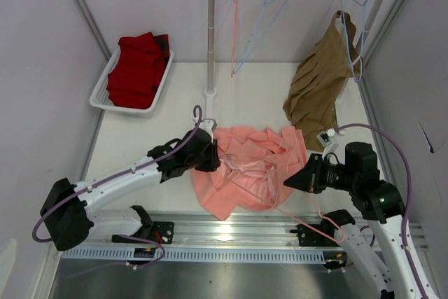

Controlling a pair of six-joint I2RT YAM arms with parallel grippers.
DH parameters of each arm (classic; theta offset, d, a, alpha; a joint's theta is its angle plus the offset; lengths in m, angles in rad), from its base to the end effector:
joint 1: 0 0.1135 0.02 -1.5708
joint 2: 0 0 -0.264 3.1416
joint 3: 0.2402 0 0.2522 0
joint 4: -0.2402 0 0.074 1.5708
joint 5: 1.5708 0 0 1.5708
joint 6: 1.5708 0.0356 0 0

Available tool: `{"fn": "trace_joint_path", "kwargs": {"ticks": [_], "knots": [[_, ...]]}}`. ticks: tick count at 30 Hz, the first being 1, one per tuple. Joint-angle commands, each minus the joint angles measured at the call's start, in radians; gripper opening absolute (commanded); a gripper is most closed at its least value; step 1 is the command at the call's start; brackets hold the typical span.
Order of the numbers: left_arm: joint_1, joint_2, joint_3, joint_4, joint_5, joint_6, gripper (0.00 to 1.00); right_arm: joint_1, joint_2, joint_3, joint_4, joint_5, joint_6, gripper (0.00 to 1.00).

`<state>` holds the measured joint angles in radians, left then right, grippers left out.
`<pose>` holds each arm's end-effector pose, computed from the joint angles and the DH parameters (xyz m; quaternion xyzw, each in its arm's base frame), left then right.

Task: Place the skirt on the hanger

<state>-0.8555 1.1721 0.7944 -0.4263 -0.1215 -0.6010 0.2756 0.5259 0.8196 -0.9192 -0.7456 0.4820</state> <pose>0.1628 -0.1808 0.2435 0.0950 0.9211 -0.2065 0.3161 0.0800 0.0477 0.3157 -0.0795 0.8419 0.4581 0.2740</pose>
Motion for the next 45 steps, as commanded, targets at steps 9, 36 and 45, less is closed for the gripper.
{"fn": "trace_joint_path", "kwargs": {"ticks": [9, 36, 45], "knots": [[-0.005, 0.081, 0.036, 0.064, -0.076, 0.021, 0.34, 0.062, -0.033, -0.043, 0.144, 0.086, 0.064, 0.00], [-0.007, 0.182, -0.014, 0.182, -0.110, 0.009, 0.17, 0.335, -0.035, -0.129, 0.290, 0.443, 0.119, 0.00], [-0.007, 0.166, -0.020, 0.178, -0.104, 0.012, 0.05, 0.378, -0.029, -0.143, 0.324, 0.440, 0.138, 0.00]]}}
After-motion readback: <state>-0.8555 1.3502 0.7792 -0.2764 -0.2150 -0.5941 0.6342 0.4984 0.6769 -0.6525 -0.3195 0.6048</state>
